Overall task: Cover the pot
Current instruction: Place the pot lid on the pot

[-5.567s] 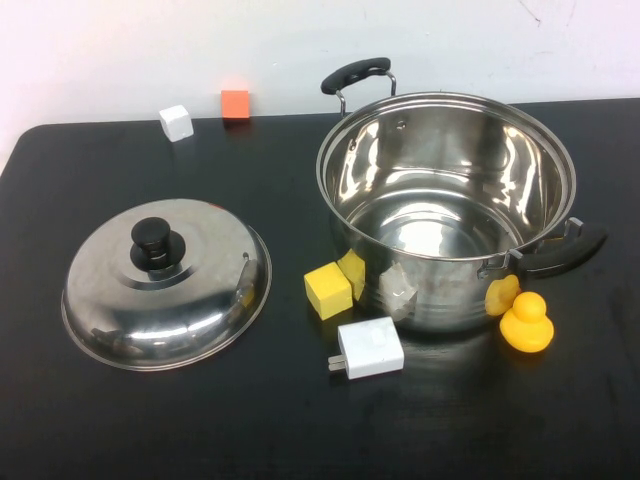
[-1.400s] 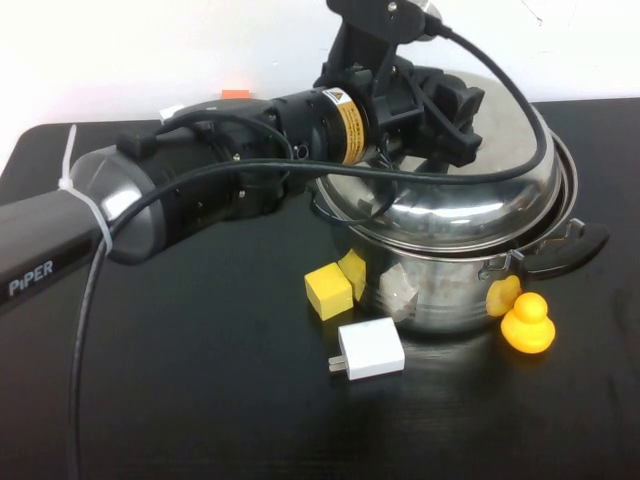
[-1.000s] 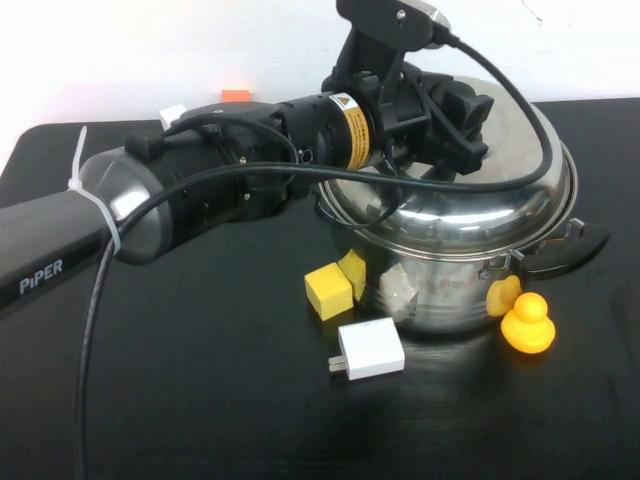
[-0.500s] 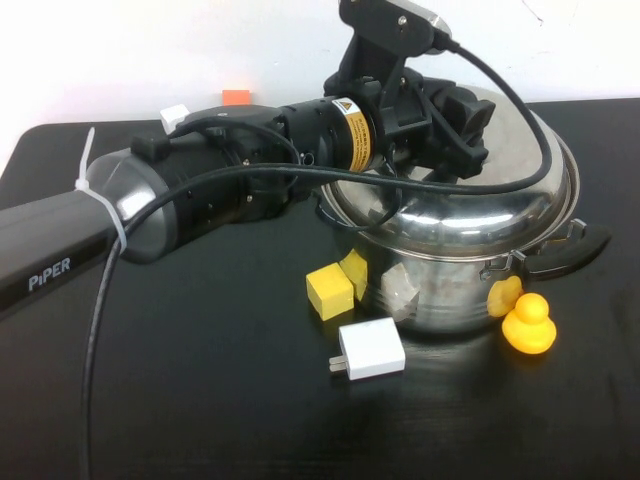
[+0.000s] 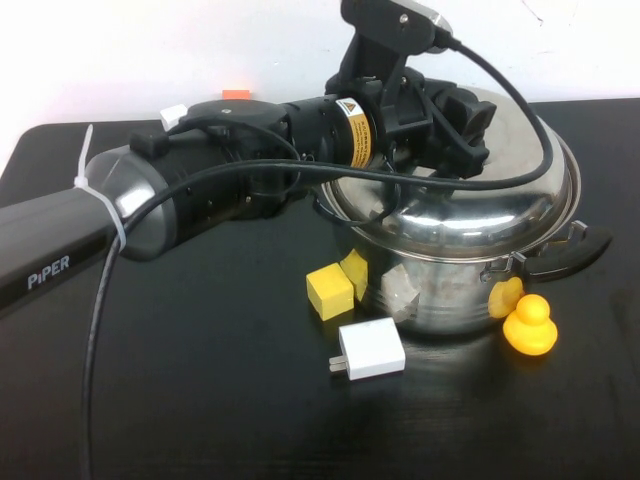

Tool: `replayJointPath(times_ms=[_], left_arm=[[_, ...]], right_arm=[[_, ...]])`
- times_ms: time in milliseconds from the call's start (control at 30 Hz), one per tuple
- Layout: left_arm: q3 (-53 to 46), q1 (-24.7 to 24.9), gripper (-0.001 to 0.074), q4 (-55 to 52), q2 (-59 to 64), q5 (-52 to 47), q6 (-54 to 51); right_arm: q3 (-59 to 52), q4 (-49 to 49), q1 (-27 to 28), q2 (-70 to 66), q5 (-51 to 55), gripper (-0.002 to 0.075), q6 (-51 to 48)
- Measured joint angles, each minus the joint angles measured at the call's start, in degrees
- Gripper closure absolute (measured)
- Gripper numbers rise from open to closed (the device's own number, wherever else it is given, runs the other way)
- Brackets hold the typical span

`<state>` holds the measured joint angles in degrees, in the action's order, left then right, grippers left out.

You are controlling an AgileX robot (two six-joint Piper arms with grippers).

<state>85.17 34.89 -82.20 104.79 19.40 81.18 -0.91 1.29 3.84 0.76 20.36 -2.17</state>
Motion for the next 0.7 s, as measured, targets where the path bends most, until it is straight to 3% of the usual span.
replayJointPath(times_ms=[133,233,367,700], left_arm=[[0.00,0.00,0.0397,-0.52,-0.11,-0.24,0.45],[0.00,0.00,0.0286,-1.00,-0.31,-0.48,0.32],[0.00,0.00,0.0214,-1.63,-2.35,-1.99,-2.12],[0.00,0.00,0.0210,-3.23,-13.18,-9.10,-5.02]], right_arm=[[0.00,0.00,0.00,0.00,0.00,0.0728,0.00],[0.00,0.00,0.00,0.00,0.00,0.0728,0.00],[0.00,0.00,0.00,0.00,0.00,0.0728,0.00],[0.00,0.00,0.00,0.00,0.00,0.0728,0.00]])
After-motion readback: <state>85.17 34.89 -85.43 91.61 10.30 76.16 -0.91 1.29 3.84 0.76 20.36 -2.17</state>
